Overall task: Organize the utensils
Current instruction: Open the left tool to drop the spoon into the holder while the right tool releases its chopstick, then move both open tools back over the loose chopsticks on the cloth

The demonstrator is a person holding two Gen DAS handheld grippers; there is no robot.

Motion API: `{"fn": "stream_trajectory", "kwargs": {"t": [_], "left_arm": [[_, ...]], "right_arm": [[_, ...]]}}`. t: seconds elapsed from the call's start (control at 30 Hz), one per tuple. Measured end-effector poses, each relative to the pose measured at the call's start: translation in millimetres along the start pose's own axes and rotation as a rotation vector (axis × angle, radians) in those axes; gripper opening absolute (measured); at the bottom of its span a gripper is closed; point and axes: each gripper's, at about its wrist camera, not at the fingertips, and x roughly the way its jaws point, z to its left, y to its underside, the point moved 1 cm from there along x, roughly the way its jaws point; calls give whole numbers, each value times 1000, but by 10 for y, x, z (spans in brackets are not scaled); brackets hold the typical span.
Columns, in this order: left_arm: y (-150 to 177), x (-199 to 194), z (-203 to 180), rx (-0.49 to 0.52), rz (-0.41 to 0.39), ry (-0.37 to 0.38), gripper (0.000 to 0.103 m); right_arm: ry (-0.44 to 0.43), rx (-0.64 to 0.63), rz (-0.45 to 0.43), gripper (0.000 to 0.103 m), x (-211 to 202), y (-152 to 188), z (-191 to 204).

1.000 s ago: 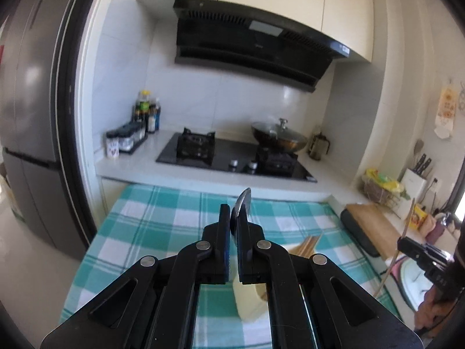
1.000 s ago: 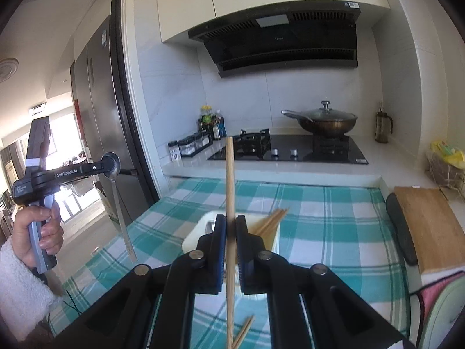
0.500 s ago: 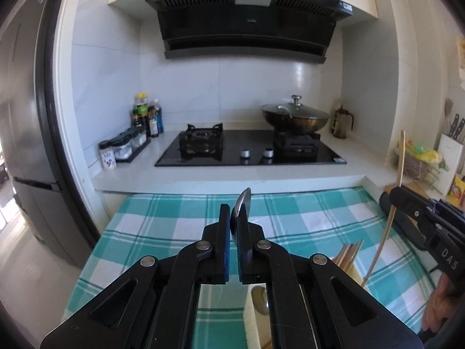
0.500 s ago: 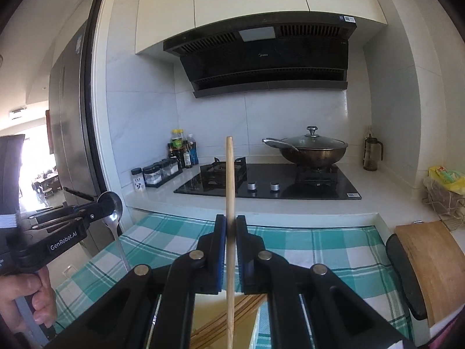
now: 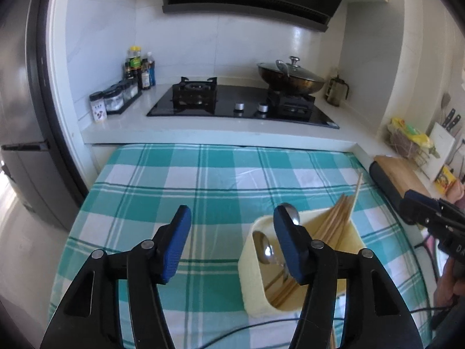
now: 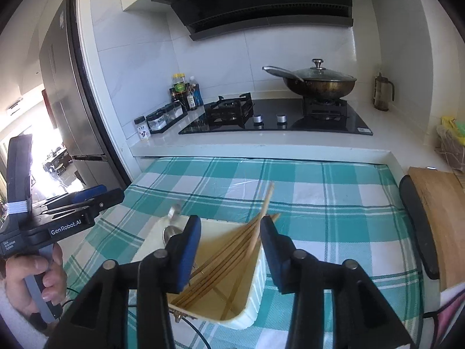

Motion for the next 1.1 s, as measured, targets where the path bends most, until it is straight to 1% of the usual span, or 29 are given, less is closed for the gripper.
{"fn": "stream_trajectory", "kwargs": {"t": [0.1,0.17,0.27,0.37,0.4,0.43,0.47,0.53,0.57,0.6,0.63,0.67,0.7,0.77,0.8,0.87,0.9,0.93,0.97,1.03,1.07,1.1], "left_arm": [[53,-471,109,42,20,27,64],[119,-916,198,82,19,37,67],[237,-1704,440,117,-18,12,75],[370,-2516,767,111,-69,-25,80],[398,-2742,858,110,-82,-47,81],[419,-2970,955,112,-94,-80,81],[433,-3225,1055,119,-113,-129,81],[402,-3606,1204,131,-146,-213,84],[358,-3789,1257,136,-173,-247,89],[331,-3894,1286,138,-196,-262,97],[299,-3970,1301,135,-217,-265,101],[291,-3976,1299,131,-226,-248,102],[304,-3915,1278,121,-222,-218,102],[451,-3611,1152,99,-196,-121,102],[584,-3420,1056,89,-176,-64,102],[948,-2876,786,71,-121,58,102],[1179,-2552,610,67,-74,120,102],[1378,-2269,439,70,-28,163,102],[1592,-1972,249,75,23,193,102],[1960,-1466,-93,82,106,214,101],[2117,-1268,-238,79,140,220,100],[2234,-1108,-354,77,168,227,99]], "right_arm": [[19,-20,7,43,-399,-52,-2],[23,-42,-2,43,-764,-63,16],[2,-77,-33,44,-1554,-31,59],[-4,-88,-65,53,-2342,82,34],[11,-87,-81,54,-2658,155,0],[31,-86,-88,54,-2908,217,-36],[58,-85,-93,54,-3157,286,-72],[142,-89,-99,54,-3662,426,-166],[193,-90,-97,54,-3852,478,-208],[254,-94,-87,57,-4034,532,-251],[296,-98,-65,60,-4133,583,-288],[317,-102,-33,63,-4160,639,-321],[326,-107,9,64,-4113,721,-353],[334,-95,75,64,-3866,946,-404],[317,-76,105,64,-3658,1122,-428],[269,-58,146,64,-3211,1498,-395],[249,-67,165,63,-2928,1730,-352],[232,-79,177,63,-2645,1963,-300],[211,-90,192,61,-2330,2199,-231],[177,-72,238,57,-1834,2583,-108],[152,-49,249,51,-1658,2714,-51],[109,-24,256,49,-1460,2808,28]]}}
